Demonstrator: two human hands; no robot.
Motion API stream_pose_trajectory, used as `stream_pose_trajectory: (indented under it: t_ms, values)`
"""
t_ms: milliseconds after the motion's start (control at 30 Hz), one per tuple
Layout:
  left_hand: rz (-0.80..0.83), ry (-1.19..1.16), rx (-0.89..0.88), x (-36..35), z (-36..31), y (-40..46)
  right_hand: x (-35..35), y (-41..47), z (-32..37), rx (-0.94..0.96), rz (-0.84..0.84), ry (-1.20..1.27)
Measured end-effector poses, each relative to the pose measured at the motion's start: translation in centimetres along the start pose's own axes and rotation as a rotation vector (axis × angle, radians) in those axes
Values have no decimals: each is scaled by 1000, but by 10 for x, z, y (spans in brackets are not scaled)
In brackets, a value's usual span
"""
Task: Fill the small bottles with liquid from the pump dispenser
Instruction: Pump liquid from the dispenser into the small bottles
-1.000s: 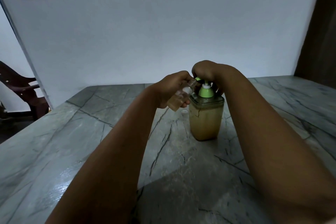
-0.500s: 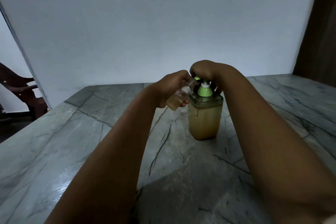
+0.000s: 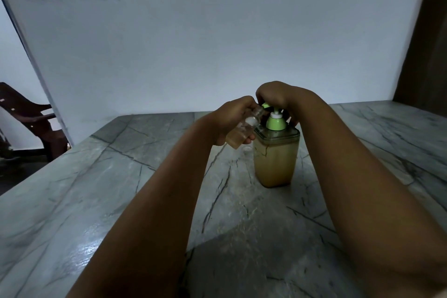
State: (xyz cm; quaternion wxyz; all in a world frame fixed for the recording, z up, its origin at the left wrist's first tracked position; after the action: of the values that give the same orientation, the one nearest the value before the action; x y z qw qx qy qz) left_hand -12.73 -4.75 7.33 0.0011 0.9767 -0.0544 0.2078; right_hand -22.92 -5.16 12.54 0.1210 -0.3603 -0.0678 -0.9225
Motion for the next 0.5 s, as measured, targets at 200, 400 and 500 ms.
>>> stream_pose_trajectory:
  t_ms: [200, 400, 500]
  values:
    - [-14, 5, -2, -1, 0, 1, -5, 1, 0, 31, 16, -47]
    - [-8, 10, -5, -2, -2, -3, 6, 0, 3, 72, -26, 21]
    - [10, -2, -3, -3, -2, -3, 7, 4, 5, 72, -63, 33]
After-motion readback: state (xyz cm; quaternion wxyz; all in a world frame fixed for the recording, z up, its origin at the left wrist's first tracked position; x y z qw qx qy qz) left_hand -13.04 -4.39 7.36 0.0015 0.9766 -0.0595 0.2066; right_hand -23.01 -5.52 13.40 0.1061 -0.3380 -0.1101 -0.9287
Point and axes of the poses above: each hand's wrist, its own y-axis towards the middle knuckle, its own x-axis out of the back of the hand, z = x × y, the point moved 7 cm from there along y, towards the middle knuckle, and after that the axes turned 10 degrees about y, right-handed, at the moved point
